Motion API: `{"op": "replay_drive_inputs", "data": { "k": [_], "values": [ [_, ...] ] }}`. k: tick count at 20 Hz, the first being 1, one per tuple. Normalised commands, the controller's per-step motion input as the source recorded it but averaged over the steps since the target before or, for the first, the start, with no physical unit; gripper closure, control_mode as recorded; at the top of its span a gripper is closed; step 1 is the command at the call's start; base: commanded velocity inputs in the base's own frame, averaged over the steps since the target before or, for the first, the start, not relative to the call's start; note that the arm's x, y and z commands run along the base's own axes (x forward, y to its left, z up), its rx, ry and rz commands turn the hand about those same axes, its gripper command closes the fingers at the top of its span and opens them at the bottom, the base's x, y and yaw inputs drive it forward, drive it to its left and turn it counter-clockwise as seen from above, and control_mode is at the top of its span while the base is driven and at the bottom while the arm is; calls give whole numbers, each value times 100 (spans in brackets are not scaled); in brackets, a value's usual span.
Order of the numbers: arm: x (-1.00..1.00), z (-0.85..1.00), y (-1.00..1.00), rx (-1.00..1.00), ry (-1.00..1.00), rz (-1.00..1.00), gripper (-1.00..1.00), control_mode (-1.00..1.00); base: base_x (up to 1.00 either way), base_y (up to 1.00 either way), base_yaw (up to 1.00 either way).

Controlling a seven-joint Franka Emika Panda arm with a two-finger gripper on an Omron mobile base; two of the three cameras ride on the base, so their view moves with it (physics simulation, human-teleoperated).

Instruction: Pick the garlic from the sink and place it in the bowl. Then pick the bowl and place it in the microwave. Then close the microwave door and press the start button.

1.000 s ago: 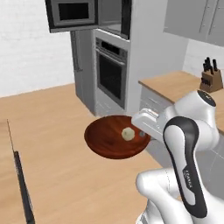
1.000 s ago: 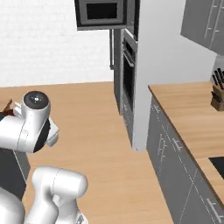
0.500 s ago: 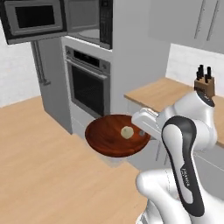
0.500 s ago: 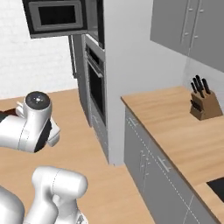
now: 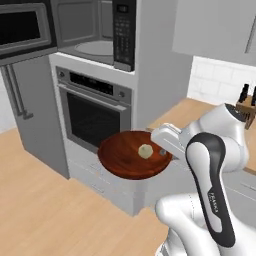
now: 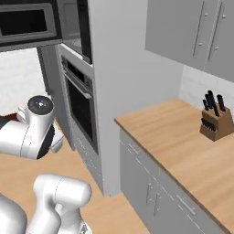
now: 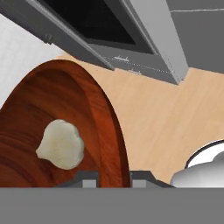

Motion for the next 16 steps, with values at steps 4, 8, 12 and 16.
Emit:
{"op": "replay_drive_inputs", "data": {
  "k": [4, 8, 12, 16],
  "values": [
    [0, 0, 0, 0, 0, 0, 100, 100, 71, 100, -34],
    [0, 0, 0, 0, 0, 0, 100, 100, 46, 99, -38],
    [0, 0, 0, 0, 0, 0, 100, 100, 14, 98, -49],
    [0, 0, 0, 0, 0, 0, 100, 100, 0, 85, -53]
  ]
}}
